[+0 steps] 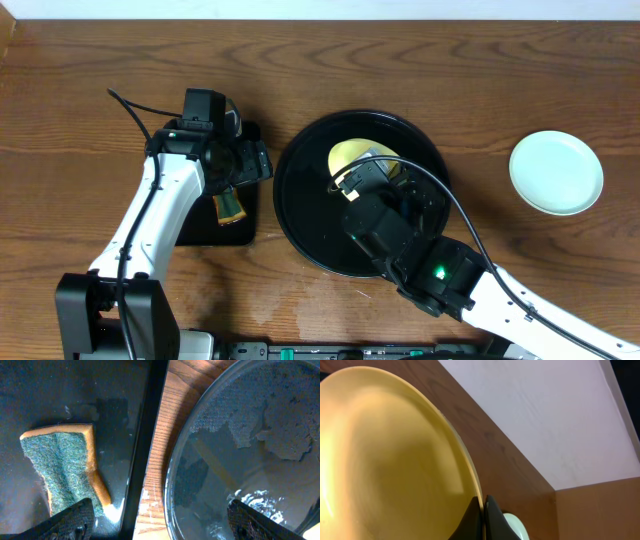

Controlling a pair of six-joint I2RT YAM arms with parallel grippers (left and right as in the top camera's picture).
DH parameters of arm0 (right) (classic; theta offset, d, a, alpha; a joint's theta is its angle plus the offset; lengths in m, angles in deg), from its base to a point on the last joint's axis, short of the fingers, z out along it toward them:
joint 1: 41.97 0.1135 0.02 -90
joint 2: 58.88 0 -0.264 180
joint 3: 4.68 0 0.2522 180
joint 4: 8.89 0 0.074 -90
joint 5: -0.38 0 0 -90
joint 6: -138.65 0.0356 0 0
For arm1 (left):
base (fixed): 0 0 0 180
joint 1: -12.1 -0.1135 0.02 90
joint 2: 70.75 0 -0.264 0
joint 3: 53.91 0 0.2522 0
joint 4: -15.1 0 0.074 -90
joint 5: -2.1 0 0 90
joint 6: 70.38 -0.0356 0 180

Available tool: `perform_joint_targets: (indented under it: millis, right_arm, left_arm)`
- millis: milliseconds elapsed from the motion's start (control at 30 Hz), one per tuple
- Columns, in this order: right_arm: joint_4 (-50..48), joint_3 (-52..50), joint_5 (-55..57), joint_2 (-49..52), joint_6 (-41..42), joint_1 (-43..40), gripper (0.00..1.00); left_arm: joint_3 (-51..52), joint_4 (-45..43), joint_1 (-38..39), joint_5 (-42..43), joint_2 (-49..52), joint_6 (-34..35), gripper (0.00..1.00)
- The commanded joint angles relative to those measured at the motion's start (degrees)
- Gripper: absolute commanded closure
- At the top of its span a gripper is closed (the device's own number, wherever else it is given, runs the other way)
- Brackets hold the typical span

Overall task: Clean dirty plates on tray and stack at the side
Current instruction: 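Tilt the yellow plate up on edge with the right gripper, then carry the yellow plate right and stack it on the green plates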

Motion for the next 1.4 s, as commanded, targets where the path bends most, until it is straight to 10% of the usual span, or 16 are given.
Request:
perform_joint_targets:
  millis: [0, 967, 1367]
  right_arm:
    - [-0.52, 0.11, 2.05, -0.9, -0.79, 0.87, 0.99]
    - [-0.46, 0.11, 0.9, -0.87, 5.55, 0.02, 0.99]
    - [2.84, 0.11, -36.15, -0.9, 29.66, -22.93, 0.99]
  left_arm:
    - [-0.81, 0.13, 0.13, 0.68, 0.0, -0.17, 0.14]
    - [-0.81, 0.13, 0.13, 0.7, 0.0, -0.17, 0.14]
    - [-0.81, 0.13, 0.13, 0.68, 0.0, -0.17, 0.14]
